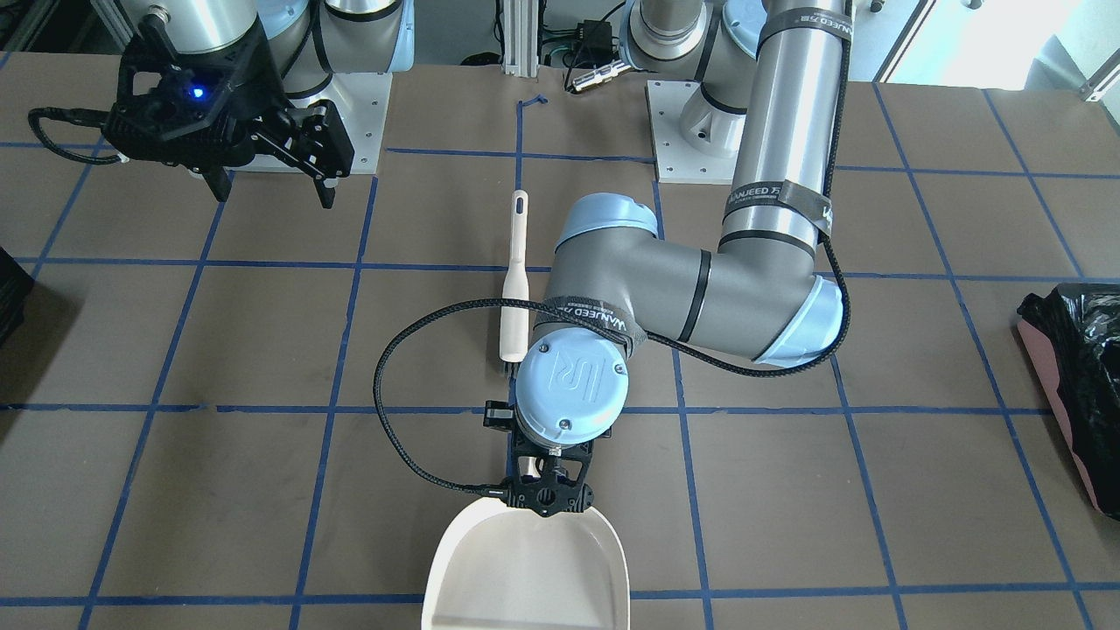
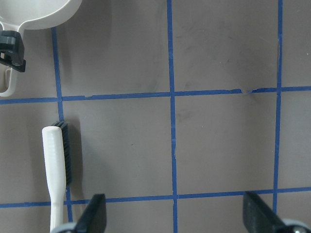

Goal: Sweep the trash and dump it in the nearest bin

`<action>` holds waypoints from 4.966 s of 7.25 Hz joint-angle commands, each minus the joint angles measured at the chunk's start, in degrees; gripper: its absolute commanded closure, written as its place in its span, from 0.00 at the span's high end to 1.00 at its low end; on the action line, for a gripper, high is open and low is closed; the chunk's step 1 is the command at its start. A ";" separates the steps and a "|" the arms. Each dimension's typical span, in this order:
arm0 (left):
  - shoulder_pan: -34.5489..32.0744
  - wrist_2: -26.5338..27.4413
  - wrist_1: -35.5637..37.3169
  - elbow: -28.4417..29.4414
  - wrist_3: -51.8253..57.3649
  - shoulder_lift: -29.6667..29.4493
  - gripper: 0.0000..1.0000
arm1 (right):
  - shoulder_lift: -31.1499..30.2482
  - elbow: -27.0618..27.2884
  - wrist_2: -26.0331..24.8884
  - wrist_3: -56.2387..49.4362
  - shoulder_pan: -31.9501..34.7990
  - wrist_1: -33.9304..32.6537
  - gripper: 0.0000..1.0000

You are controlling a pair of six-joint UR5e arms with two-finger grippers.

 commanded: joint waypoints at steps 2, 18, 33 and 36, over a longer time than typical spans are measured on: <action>-1.47 -0.88 1.06 -0.05 -1.48 -0.56 0.00 | -0.44 0.73 0.00 0.00 0.02 -0.08 1.00; -2.27 1.31 0.36 -0.66 -1.40 1.45 1.00 | -0.53 1.08 0.09 0.00 0.02 -0.08 1.00; 10.38 8.96 -5.09 -20.16 7.80 37.64 1.00 | -0.53 1.17 0.09 0.09 0.02 -0.08 1.00; 18.96 8.61 -6.32 -23.86 16.33 41.88 1.00 | -0.53 1.17 0.09 0.00 0.02 -0.08 1.00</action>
